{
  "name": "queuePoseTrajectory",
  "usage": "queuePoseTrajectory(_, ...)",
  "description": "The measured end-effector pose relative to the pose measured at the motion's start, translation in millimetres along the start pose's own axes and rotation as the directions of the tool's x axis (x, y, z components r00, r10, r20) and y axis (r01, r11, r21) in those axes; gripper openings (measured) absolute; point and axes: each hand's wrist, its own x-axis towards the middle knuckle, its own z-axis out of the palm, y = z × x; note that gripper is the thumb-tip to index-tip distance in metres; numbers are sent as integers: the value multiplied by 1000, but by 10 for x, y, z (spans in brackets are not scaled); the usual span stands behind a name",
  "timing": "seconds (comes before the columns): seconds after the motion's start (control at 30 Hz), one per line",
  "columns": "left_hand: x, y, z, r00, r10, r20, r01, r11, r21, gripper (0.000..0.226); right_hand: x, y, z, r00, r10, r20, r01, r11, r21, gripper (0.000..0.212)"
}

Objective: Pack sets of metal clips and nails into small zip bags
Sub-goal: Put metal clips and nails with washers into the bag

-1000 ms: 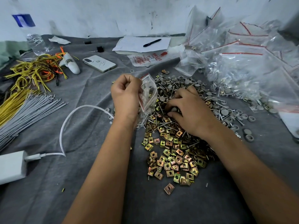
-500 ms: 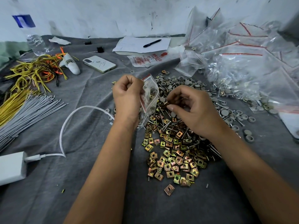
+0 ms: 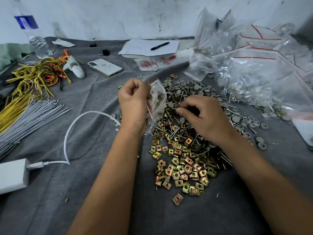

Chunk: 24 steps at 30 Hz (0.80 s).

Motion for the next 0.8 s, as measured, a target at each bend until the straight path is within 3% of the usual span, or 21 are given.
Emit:
queuePoseTrajectory(0.17,-66,-18,24,987,64,144,-94,974,207,20,-5,-54,-28,993,-91,-73,96,993,65,11)
queuePoseTrajectory(0.23,-111,-15,68,972,91,217,-152,947,283,10,-3,-59,-48,985,-145,-92,145,989,-5,9)
queuePoseTrajectory(0.33,-156,-30,126,943,154,296,-259,897,358,12,-1,-52,-63,972,-215,-91,200,967,-158,6)
queuePoseTrajectory(0.53,-168,-38,149,933,186,307,-305,862,404,15,16,-30,-47,979,-200,-38,182,943,-277,8)
queuePoseTrajectory(0.8,-166,-38,148,943,159,292,-266,887,376,14,-3,8,-76,952,-22,-306,42,998,57,14)
